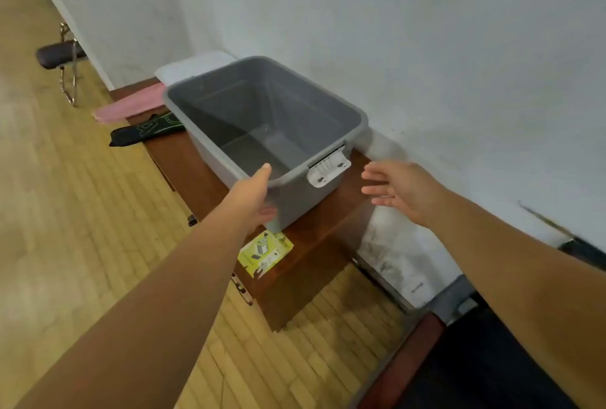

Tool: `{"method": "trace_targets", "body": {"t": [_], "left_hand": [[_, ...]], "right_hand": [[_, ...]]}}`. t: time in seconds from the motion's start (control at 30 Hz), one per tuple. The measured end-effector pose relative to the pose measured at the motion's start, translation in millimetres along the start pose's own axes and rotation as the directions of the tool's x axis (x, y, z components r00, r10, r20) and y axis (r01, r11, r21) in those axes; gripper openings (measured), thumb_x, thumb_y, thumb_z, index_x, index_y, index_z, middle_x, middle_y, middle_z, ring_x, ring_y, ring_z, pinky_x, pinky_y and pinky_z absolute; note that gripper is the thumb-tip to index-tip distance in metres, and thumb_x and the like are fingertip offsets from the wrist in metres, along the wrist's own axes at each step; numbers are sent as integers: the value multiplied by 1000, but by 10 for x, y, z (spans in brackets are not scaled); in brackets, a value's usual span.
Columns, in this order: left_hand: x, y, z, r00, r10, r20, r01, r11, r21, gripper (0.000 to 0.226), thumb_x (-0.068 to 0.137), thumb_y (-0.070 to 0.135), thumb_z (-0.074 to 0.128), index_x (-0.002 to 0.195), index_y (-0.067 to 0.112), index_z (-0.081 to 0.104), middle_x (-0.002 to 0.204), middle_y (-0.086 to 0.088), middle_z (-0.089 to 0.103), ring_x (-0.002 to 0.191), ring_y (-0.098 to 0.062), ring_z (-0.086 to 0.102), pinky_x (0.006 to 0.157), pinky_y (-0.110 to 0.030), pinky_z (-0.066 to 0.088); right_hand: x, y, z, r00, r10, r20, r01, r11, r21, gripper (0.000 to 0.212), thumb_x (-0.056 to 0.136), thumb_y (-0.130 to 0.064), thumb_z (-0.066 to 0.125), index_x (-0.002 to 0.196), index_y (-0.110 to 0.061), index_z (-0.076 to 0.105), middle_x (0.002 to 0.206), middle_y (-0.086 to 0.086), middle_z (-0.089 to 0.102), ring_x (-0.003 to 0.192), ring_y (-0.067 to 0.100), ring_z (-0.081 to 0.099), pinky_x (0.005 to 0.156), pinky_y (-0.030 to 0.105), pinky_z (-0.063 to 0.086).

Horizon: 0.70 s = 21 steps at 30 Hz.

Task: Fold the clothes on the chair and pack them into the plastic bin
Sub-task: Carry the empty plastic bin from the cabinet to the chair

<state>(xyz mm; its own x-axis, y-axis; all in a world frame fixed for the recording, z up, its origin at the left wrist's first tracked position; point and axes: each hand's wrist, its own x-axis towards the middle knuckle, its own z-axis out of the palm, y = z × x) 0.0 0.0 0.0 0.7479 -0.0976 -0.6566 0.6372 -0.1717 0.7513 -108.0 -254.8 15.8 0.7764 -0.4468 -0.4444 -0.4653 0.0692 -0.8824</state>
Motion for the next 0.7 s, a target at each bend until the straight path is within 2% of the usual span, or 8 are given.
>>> {"method": "trace_targets", "body": {"t": [0.17, 0.27, 0.4, 0.5, 0.57, 0.63, 0.7], "left_hand": [[227, -129, -171, 1000, -4, 10, 5, 995, -98, 63, 98, 41, 66, 151, 16, 44, 125, -10, 58, 109, -36, 68, 103, -52, 57], [203, -183, -293, 1000, 7, -16, -9, 990, -143, 53, 97, 30, 64, 145, 14, 47, 124, -16, 61, 101, -38, 72, 96, -53, 60], [8, -340, -482, 999, -14, -36, 5, 966, -259, 38, 91, 12, 60, 128, 11, 53, 126, -20, 60, 100, -42, 70, 87, -58, 63], [-203, -535, -642, 998, -12, -63, -9, 951, -308, 28, 85, 5, 57, 113, 11, 54, 129, -21, 57, 108, -41, 67, 80, -59, 64], [-370, -683, -721, 996, 1, -92, -32, 940, -339, 24, 88, -1, 55, 109, 11, 52, 126, -19, 54, 112, -36, 62, 82, -58, 65], [-584, -825, -781, 994, 24, -105, -59, 934, -353, 24, 91, -4, 52, 111, 10, 51, 118, -16, 49, 111, -33, 60, 86, -55, 64], [-811, -980, -856, 991, 29, -130, -74, 932, -356, 29, 92, -6, 50, 117, 7, 51, 113, -13, 49, 108, -32, 60, 87, -55, 64]], "right_hand": [[181, 89, 166, 999, 52, -14, -52, 998, -26, 33, 103, -32, 64, 131, -15, 67, 122, 1, 76, 103, 26, 77, 95, 45, 60], [228, 126, 220, 997, 73, -7, -74, 995, -61, 40, 105, -39, 61, 136, -14, 65, 128, 2, 73, 106, 26, 75, 90, 42, 59], [255, 194, 256, 996, 80, -33, -82, 995, -60, 62, 102, -54, 62, 149, -14, 55, 134, 4, 67, 109, 26, 72, 98, 44, 58], [220, 295, 257, 996, 72, -59, -73, 997, -13, 79, 91, -67, 69, 149, -16, 55, 132, 4, 67, 107, 25, 73, 96, 43, 59], [153, 349, 255, 997, 58, -60, -57, 998, 18, 88, 80, -75, 73, 144, -17, 60, 130, 5, 70, 107, 25, 74, 92, 42, 60], [63, 395, 268, 997, 46, -64, -42, 998, 55, 86, 71, -76, 78, 134, -19, 66, 123, 7, 75, 103, 25, 76, 86, 40, 61], [-75, 462, 281, 996, 46, -78, -39, 996, 83, 69, 76, -68, 80, 126, -21, 69, 111, 7, 77, 93, 23, 76, 84, 39, 62]]}}
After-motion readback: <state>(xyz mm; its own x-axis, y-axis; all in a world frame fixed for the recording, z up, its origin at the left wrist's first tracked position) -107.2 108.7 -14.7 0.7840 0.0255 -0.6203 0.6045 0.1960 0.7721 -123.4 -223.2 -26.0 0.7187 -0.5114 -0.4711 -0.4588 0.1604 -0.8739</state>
